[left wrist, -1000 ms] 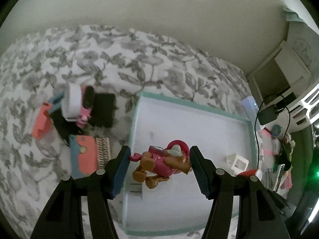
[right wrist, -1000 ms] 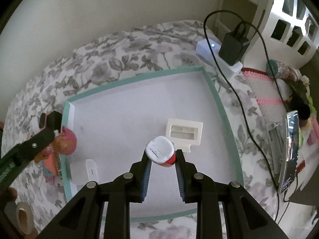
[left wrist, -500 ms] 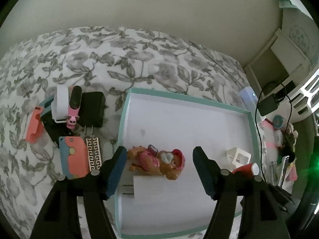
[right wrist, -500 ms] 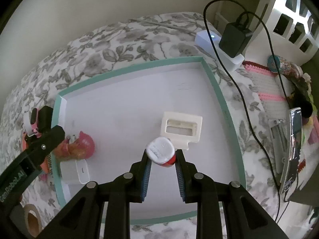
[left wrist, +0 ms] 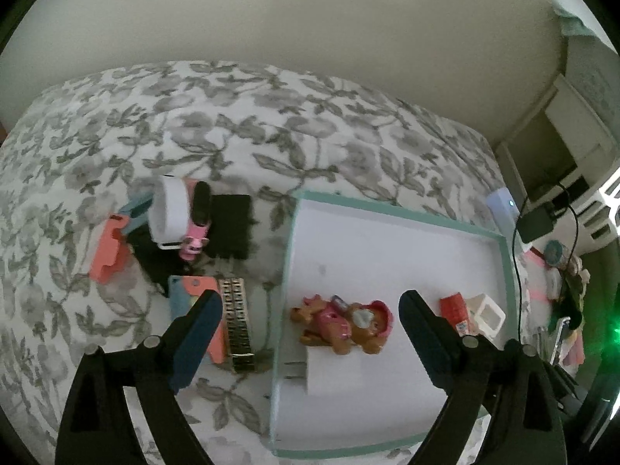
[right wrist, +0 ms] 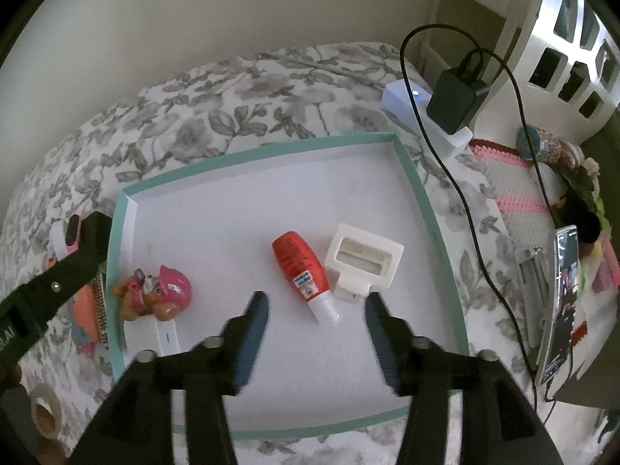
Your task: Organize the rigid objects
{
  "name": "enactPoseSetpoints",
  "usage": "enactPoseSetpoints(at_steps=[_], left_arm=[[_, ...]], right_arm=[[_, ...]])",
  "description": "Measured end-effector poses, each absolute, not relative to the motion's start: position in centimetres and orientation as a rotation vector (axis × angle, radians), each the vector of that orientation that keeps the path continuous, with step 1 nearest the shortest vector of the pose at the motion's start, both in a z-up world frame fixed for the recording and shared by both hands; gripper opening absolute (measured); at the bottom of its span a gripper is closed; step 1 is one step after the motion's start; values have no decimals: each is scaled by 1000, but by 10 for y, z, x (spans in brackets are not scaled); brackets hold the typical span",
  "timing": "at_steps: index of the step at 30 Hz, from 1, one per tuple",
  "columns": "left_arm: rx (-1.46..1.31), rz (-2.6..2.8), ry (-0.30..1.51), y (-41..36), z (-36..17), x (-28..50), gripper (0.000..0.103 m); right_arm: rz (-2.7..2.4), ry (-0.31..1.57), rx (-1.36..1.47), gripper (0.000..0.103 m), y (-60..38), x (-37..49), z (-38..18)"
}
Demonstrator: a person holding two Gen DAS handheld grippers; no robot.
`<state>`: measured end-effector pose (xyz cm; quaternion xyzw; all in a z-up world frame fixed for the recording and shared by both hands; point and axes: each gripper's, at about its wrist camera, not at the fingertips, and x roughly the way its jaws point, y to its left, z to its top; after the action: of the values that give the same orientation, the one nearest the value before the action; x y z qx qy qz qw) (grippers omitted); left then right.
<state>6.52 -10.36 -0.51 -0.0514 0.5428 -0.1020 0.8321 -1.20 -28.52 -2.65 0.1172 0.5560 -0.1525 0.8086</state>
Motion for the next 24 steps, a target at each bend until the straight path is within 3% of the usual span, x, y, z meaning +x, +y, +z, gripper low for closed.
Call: enactPoseSetpoints(at_steps=[6, 10, 13, 17, 24], left_arm=[[-147, -163, 1164, -79, -9, 72, 93], [-160, -85, 1163, -55, -13, 76, 93], [-153, -28, 1169, -36, -16, 80, 93], [-129, 27, 1173, -16, -17, 82, 93], [-89, 87, 1213, 7, -20, 84, 93]], right_arm=[[-332, 1188, 241, 68, -284, -11, -28], [-335, 1184, 241, 86, -285, -11, -29], [-334, 1185, 254, 89, -286, -11, -31], [-340, 1189, 255, 103, -286, -11, -33], [-322, 1184, 246, 103, -277, -9, -33]])
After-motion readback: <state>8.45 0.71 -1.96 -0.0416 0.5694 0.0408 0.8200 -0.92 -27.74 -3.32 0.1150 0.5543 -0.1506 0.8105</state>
